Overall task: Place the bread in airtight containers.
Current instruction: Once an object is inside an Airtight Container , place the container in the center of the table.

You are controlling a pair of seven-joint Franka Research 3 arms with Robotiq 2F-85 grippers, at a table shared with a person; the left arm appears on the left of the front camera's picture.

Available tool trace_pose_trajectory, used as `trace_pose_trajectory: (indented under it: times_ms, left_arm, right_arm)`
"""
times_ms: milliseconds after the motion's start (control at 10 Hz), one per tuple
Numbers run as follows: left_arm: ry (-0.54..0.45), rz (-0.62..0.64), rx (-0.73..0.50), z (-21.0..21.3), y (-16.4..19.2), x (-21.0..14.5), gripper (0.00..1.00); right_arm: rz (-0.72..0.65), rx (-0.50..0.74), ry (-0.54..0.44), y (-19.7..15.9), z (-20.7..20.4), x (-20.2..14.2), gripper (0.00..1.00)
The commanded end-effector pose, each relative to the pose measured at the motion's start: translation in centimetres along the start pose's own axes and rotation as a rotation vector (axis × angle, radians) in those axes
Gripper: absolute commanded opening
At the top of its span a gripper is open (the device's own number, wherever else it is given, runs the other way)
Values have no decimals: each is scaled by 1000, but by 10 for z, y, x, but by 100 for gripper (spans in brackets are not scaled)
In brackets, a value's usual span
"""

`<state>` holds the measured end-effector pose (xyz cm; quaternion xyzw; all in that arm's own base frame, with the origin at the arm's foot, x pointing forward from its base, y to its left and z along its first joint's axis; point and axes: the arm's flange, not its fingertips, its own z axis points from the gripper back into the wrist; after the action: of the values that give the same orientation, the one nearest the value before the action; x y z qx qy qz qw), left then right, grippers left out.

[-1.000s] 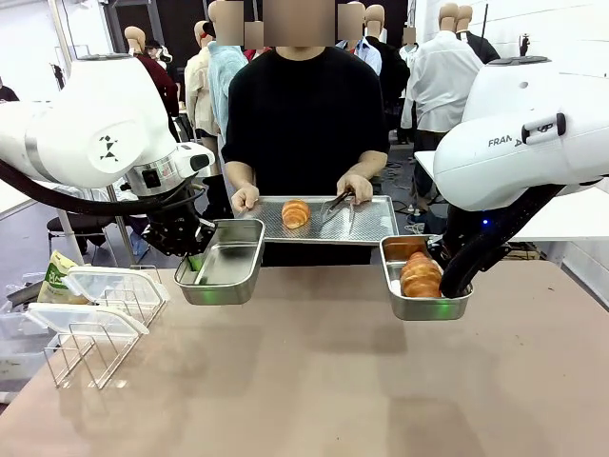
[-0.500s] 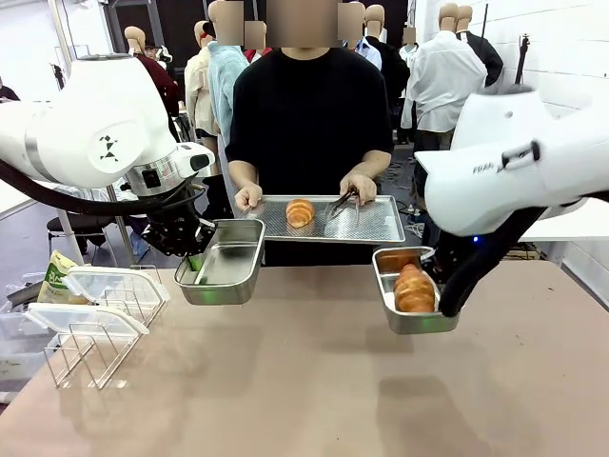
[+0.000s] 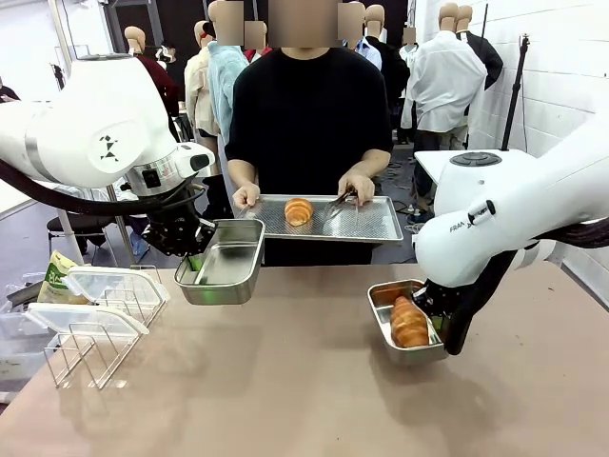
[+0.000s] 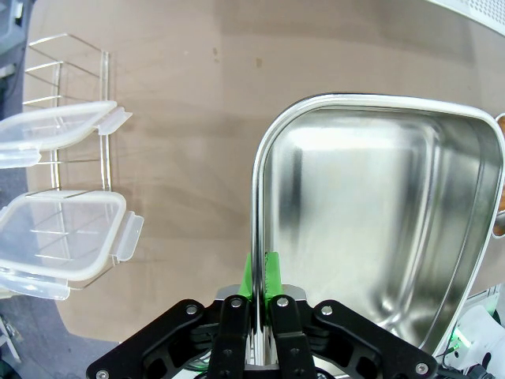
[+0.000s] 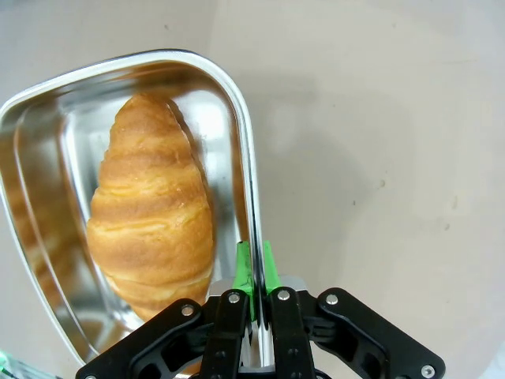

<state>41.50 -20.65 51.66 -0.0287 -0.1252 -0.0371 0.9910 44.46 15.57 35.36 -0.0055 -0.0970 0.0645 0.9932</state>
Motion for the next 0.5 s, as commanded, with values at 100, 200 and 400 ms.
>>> trace_pose_trajectory:
  times_ms: [100, 200, 400]
  left_arm:
    - [-6, 3, -4, 4, 2, 1, 0]
    - [-6, 3, -4, 4, 2, 1, 0]
    - [-6, 3, -4, 4, 2, 1, 0]
  right_arm:
    - [-44, 9, -10, 2, -6, 14, 0]
    - [-53, 22, -3, -1, -11, 16, 0]
    - [-77, 34, -6, -2, -17, 15, 0]
